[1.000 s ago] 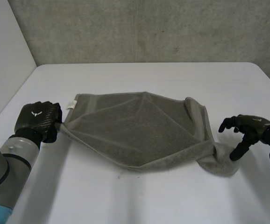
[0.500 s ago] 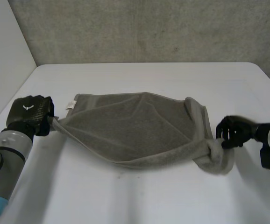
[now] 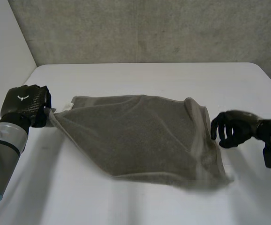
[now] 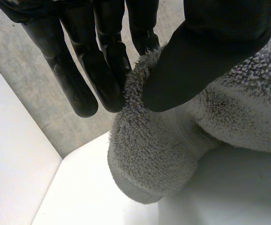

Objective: Fold the towel.

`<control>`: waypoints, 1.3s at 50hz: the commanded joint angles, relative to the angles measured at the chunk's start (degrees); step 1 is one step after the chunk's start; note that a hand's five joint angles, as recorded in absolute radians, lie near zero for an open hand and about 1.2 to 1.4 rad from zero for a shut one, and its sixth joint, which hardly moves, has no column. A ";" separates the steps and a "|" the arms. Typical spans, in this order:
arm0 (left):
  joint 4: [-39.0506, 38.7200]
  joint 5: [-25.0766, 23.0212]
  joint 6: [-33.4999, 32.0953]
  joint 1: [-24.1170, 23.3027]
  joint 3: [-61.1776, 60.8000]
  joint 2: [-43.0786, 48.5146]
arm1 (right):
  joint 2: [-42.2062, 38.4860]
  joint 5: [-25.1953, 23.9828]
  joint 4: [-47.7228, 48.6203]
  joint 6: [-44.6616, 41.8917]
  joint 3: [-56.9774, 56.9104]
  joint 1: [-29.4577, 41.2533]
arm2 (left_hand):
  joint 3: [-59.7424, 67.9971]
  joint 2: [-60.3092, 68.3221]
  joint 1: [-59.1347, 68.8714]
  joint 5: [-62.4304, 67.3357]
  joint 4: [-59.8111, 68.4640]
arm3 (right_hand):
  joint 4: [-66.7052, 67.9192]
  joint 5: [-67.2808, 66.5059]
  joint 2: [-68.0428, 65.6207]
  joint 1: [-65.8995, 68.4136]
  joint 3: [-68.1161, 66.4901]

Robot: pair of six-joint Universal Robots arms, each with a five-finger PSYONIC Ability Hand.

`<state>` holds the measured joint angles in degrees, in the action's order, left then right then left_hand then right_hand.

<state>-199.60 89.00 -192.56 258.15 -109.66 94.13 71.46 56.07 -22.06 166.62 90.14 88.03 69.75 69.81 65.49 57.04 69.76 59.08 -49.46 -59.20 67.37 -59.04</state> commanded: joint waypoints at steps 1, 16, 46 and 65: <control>0.00 -0.23 -0.01 0.43 -0.37 0.18 | -3.51 1.67 0.35 -2.35 1.79 0.48 | 10.25 10.19 14.51 12.96 10.24 | -2.17 2.55 2.29 -10.47 2.13; -0.09 -0.15 -0.01 0.34 -0.38 0.80 | 2.43 2.02 1.40 -3.31 8.10 0.65 | 10.25 10.19 14.51 12.96 10.24 | -28.47 28.85 28.59 -36.76 28.43; -0.18 0.03 0.34 -0.01 0.07 2.20 | 21.71 9.31 22.66 -14.83 39.58 10.23 | 10.25 10.19 14.51 12.96 10.24 | -37.05 37.43 37.17 -45.34 37.01; -0.18 0.03 0.61 -0.37 -0.11 2.55 | 13.45 10.90 33.84 -19.31 42.22 10.23 | 10.25 10.19 14.51 12.96 10.24 | -33.18 33.56 33.30 -41.48 33.14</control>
<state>-199.77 89.03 -192.19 257.78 -109.82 96.47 87.59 66.97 8.01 147.97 132.10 98.32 69.75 69.82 65.49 57.04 69.76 20.04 -10.05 -20.48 22.82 -20.12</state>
